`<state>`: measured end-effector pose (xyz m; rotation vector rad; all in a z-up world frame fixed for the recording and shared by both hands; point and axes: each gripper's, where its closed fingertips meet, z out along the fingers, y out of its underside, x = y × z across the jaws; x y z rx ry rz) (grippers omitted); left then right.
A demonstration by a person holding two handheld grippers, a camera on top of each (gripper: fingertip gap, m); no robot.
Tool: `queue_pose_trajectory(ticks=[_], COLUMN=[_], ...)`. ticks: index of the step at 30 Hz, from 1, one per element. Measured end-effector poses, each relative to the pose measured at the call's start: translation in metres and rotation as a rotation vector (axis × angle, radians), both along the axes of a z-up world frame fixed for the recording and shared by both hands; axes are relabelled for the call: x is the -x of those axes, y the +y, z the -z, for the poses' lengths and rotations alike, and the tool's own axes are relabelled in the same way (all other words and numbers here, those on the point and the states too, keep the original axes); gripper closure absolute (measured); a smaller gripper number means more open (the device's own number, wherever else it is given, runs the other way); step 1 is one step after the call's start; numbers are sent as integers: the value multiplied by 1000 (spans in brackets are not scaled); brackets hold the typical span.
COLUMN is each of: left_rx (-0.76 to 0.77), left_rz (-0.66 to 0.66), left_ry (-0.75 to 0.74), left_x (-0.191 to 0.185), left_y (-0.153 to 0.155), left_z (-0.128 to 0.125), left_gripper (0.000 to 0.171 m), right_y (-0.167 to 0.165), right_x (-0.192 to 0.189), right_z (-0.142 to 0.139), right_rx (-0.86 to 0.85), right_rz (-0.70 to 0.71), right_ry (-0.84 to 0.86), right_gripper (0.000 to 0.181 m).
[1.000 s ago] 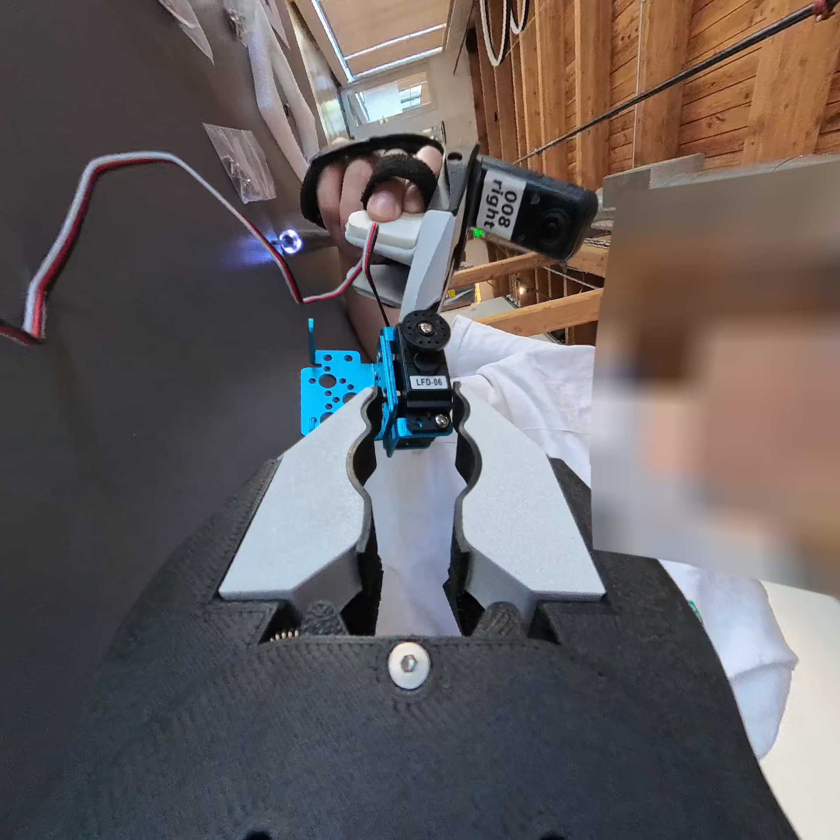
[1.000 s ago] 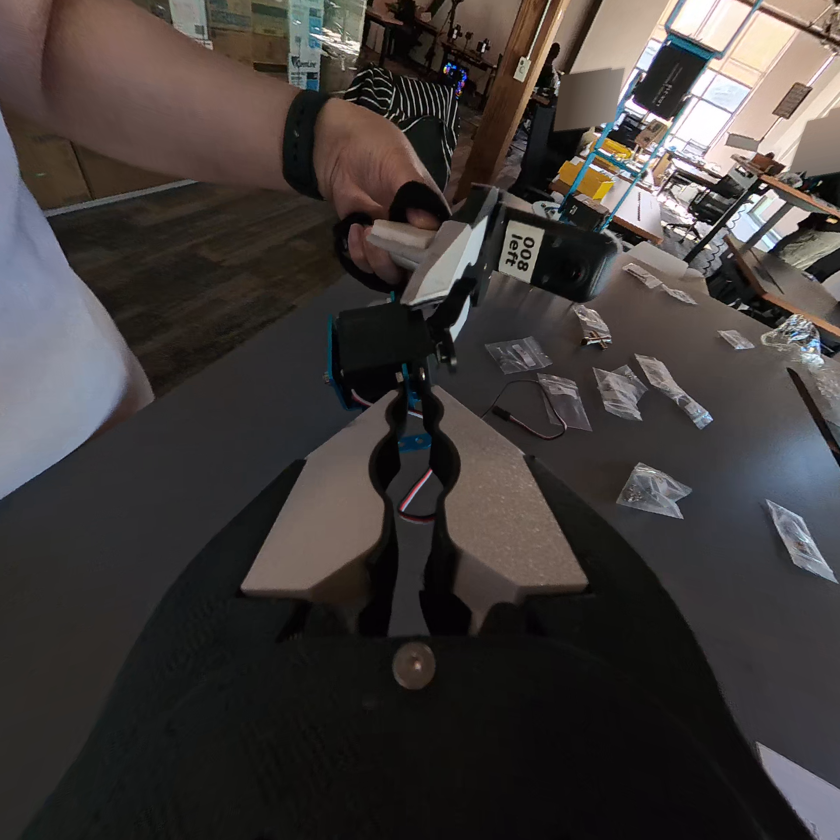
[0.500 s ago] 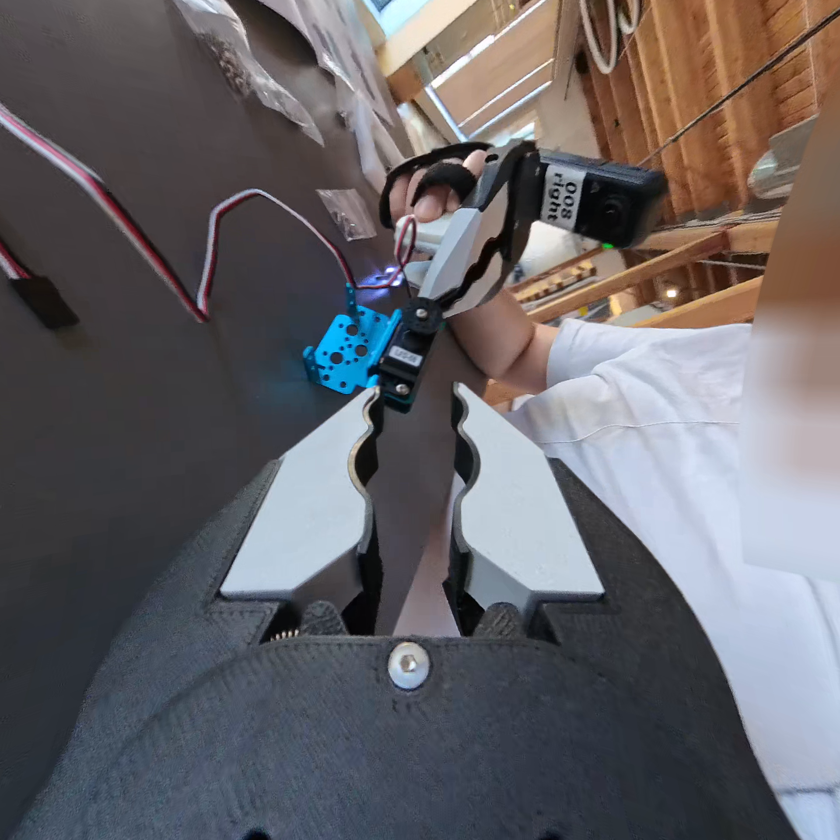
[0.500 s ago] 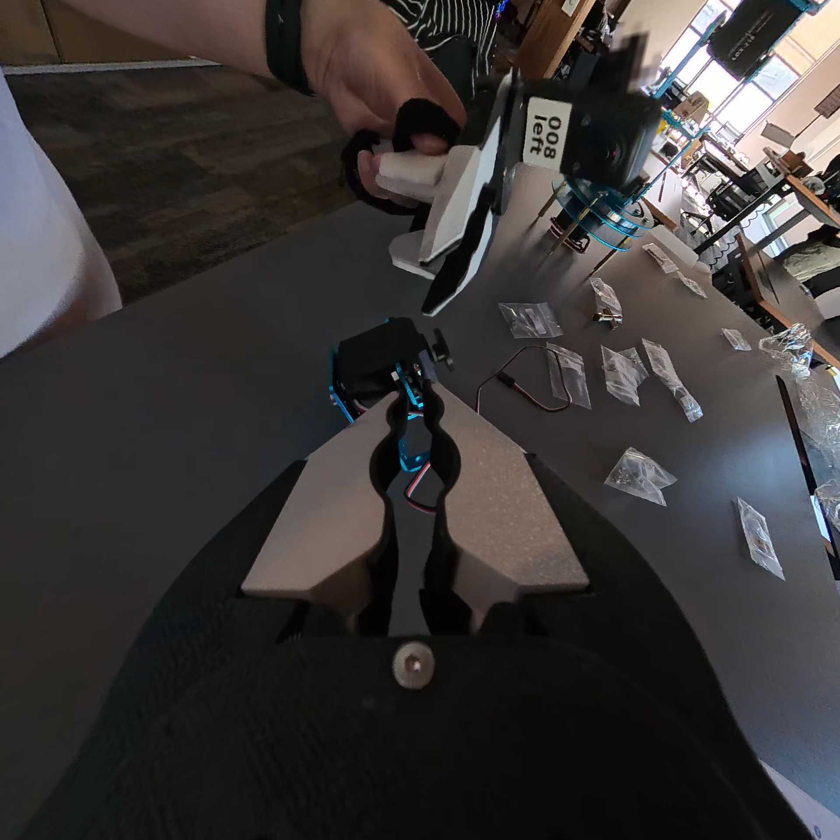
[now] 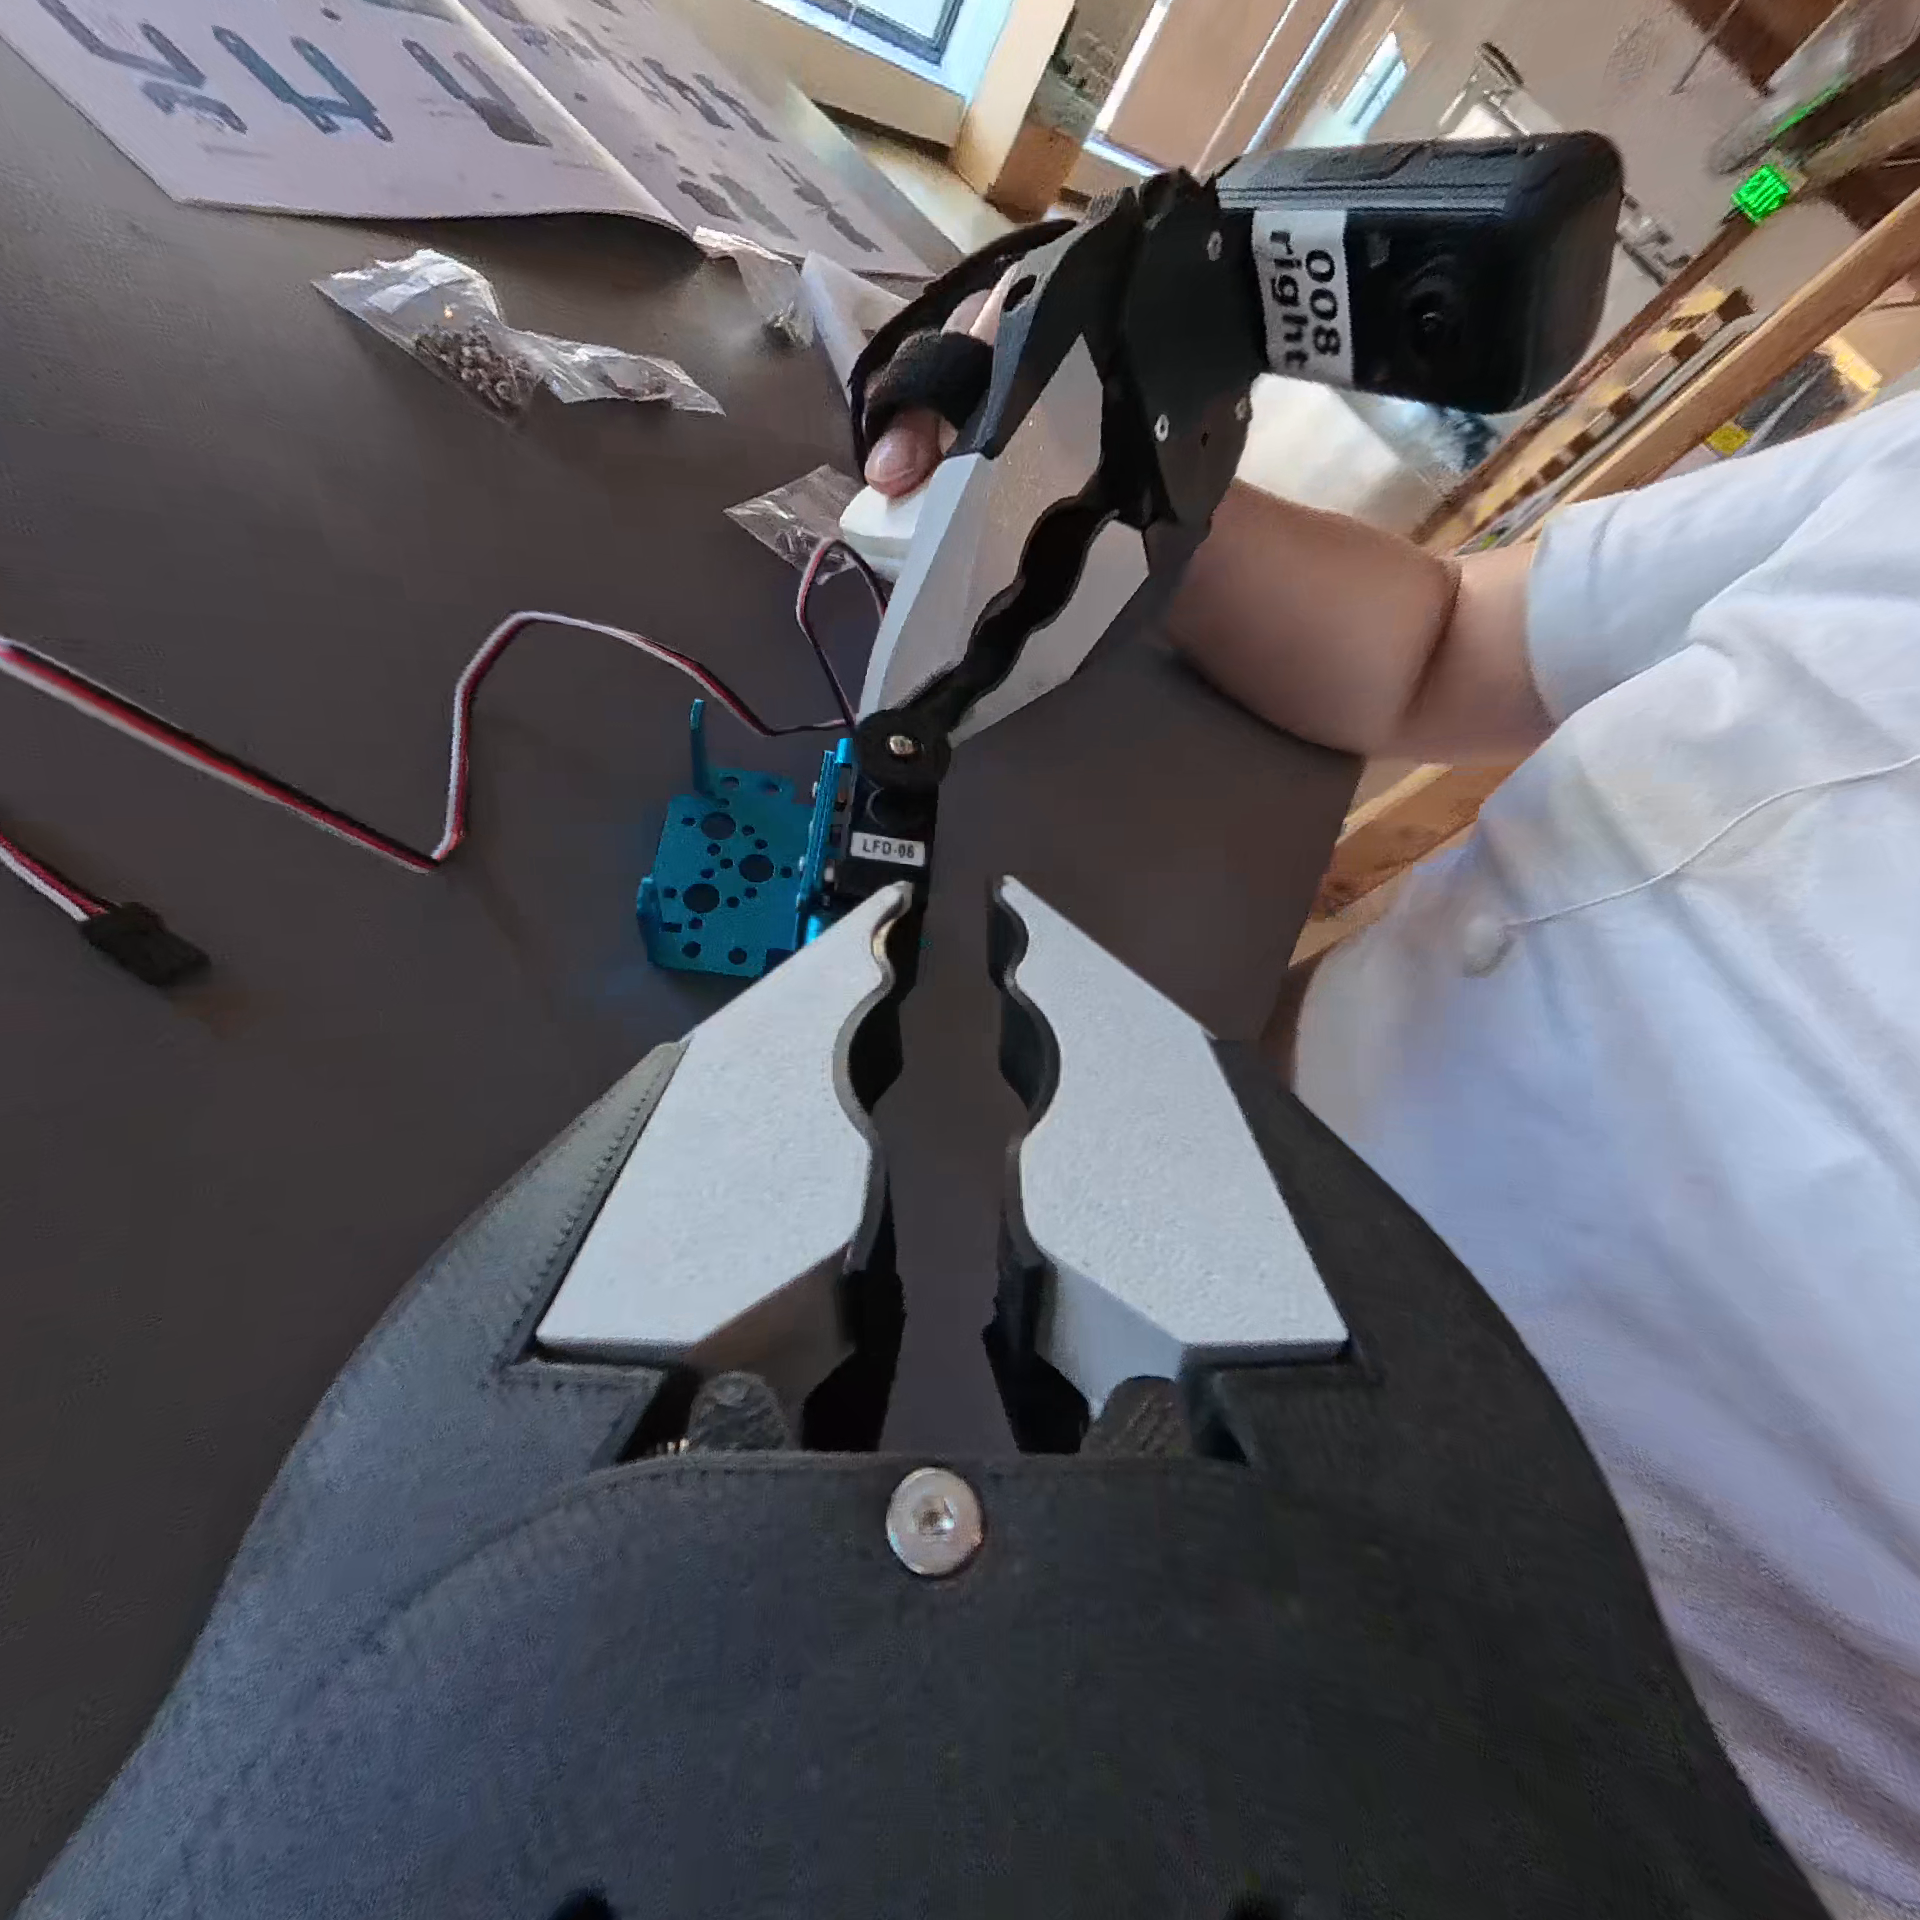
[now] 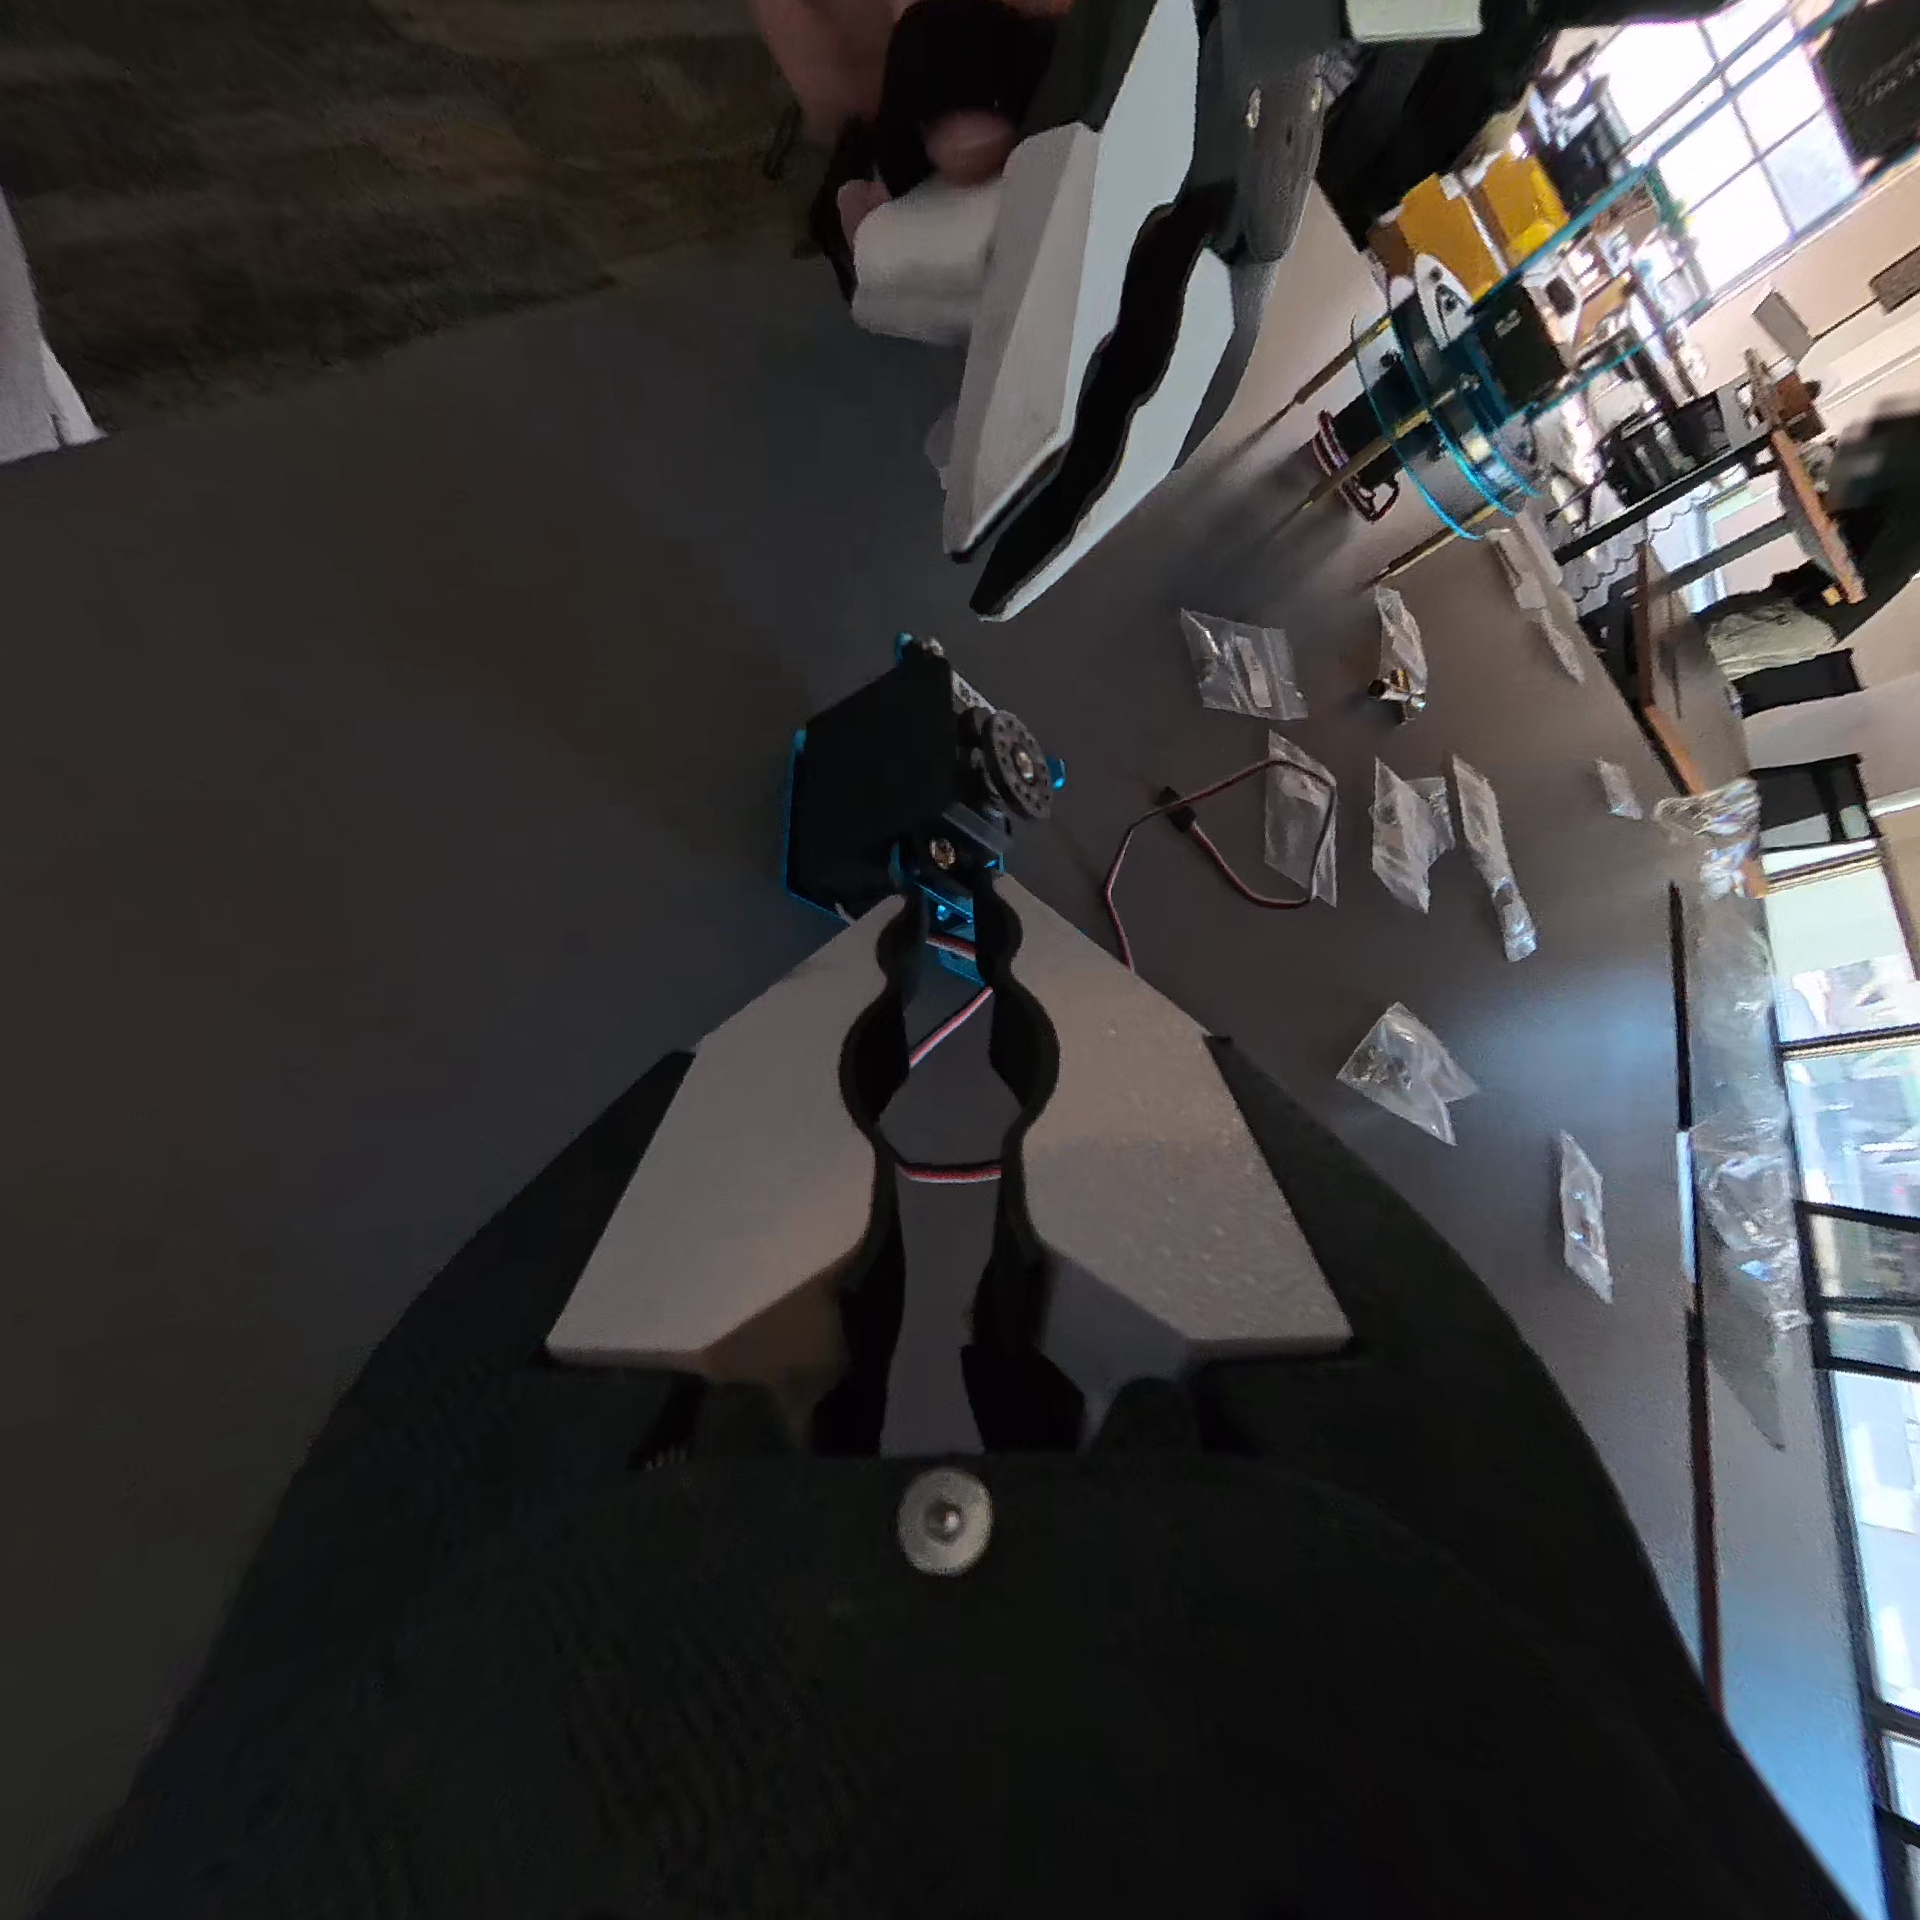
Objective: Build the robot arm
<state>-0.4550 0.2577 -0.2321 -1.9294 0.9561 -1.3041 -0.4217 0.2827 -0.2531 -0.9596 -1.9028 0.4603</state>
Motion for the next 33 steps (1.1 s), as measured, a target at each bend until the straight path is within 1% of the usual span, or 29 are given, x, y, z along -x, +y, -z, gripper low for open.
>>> queue_pose_trajectory(ticks=[4,6,8,10,13,15,17,21,22,24,26,28,29,31,33], left_rx=[16,8,5,27,36,14,3,4,12,35,26,-5,-16,-25,-23], left_rz=[-58,-103,-140,-160,-186,-200,-194,-150,-129,-90,-64,-36,-23,-6,7], left_ry=[7,31,21,-1,18,44,55,50,65,102,133,153,162,180,191], left_x=[7,15,21,25,31,33,33,23,19,12,6,-1,-4,-7,-9], left_y=[-3,-4,-6,-11,-17,-17,-14,-1,1,6,11,15,16,16,15], left_z=[4,9,8,8,14,17,18,18,21,26,28,27,28,33,36], left_gripper=[160,160,159,158,156,150,142,132,129,127,123,121,121,123,129], right_y=[-3,-5,-6,-6,-5,-6,-8,-6,-6,0,2,-1,-3,-2,-2], right_x=[0,-4,-10,-14,-15,-14,-15,-8,-5,-1,-2,-11,-21,-54,-96], right_z=[0,1,1,-5,-20,-24,-21,-22,-23,-21,-14,-21,-25,-26,-19], right_rx=[-64,-60,-29,41,202,316,434,655,694,715,708,684,671,629,603], right_rz=[14,22,36,50,78,97,139,271,289,352,392,401,411,466,543], right_ry=[-15,-28,-28,3,50,49,6,-5,1,2,-60,-74,-83,-121,-170], right_gripper=[172,169,169,169,167,164,162,145,139,140,139,144,145,146,146])
